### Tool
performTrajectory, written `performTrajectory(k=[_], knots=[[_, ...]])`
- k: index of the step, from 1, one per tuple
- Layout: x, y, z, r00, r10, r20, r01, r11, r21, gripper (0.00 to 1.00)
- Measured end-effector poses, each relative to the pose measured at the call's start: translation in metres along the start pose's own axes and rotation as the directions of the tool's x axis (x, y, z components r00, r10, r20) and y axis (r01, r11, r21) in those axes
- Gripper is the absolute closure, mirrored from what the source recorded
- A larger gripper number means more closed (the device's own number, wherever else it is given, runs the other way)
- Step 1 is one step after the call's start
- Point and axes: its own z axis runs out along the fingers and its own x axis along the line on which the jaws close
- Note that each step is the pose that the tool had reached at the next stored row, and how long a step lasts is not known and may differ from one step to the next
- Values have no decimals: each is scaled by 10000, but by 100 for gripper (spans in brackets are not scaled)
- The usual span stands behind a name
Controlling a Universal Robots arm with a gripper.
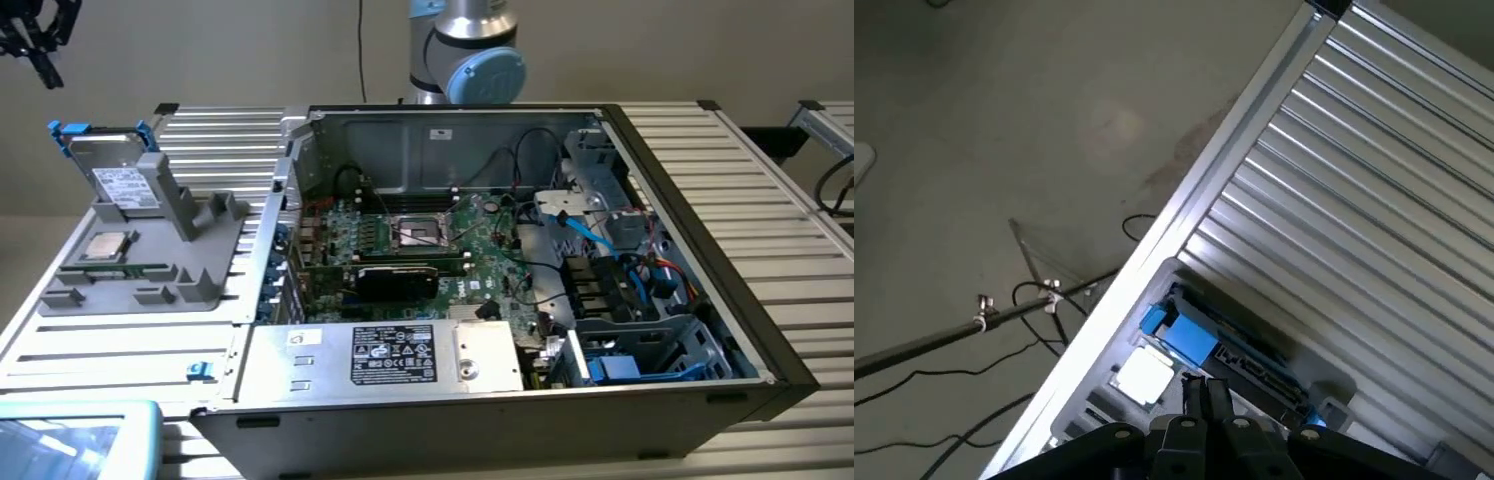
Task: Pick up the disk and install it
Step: 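Pick up the disk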
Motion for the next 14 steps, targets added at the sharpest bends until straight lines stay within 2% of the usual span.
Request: performTrajectory(k=[3, 6, 10, 14], knots=[[0, 0, 1, 9985, -545, -15, 545, 9985, 22, 89], [0, 0, 1, 9941, -1081, -32, 1081, 9941, 42, 89], [0, 0, 2, 9836, -1803, -53, 1803, 9836, 71, 89], [0, 0, 3, 9677, -2519, -77, 2520, 9677, 96, 89]])
